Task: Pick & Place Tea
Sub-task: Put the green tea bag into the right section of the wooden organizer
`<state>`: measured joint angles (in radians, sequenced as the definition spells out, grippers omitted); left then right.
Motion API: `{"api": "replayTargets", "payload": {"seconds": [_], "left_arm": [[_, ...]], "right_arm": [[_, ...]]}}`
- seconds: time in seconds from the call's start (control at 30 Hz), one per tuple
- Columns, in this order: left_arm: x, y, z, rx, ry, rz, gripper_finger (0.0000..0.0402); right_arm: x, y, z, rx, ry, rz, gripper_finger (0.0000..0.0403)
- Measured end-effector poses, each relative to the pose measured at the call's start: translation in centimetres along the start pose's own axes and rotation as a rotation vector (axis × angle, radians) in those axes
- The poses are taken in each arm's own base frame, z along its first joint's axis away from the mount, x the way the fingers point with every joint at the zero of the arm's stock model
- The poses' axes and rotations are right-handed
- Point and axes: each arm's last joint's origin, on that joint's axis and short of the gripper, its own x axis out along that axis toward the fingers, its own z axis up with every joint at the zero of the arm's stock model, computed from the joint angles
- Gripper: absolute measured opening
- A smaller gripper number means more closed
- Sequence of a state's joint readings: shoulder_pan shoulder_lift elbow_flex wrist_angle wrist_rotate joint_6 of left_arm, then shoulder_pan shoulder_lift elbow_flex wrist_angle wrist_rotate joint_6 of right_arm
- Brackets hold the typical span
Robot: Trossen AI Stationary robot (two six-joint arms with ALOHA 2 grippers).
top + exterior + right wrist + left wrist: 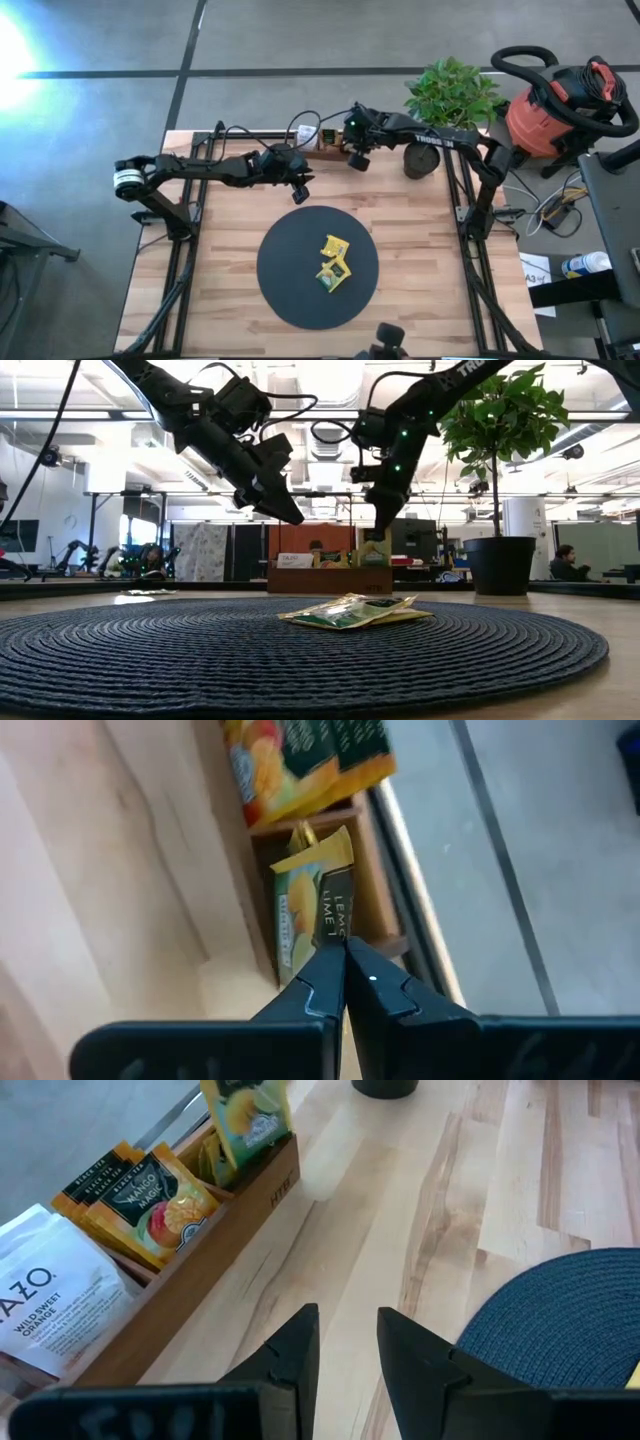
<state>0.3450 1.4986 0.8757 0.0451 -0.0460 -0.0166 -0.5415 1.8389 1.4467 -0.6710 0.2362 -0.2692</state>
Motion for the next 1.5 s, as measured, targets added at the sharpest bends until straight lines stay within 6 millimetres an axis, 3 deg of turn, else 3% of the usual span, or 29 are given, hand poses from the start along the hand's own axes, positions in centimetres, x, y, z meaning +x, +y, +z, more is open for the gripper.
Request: {"api": "replayTargets", "payload": {"seconds": [0.4,0.87,1.03,1.27,1.5], "left_arm": [[0.0,0.0,0.0,0.000,0.001,0.001,0.0100],[0.1,0.1,-0.5,-0.005,0.011,0.010,0.0100],[0.1,0.1,-0.5,-0.012,0.011,0.010,0.0100],[0.1,0.1,-0.5,-0.022,0.012,0.022,0.0100],[-0.2,0.4,-0.9,-0.030,0.069,0.089,0.0100]], "right_arm": [[2.3,0.5,0.1,-0.083,0.014,0.016,0.0008],[2.7,0.5,0.3,-0.094,0.001,-0.004,0.0015],[2.7,0.5,0.3,-0.091,-0.001,-0.004,0.0053],[2.5,0.4,0.3,-0.060,0.000,-0.015,0.0140],[0.2,0.6,0.9,-0.046,-0.057,-0.036,0.0180]]}}
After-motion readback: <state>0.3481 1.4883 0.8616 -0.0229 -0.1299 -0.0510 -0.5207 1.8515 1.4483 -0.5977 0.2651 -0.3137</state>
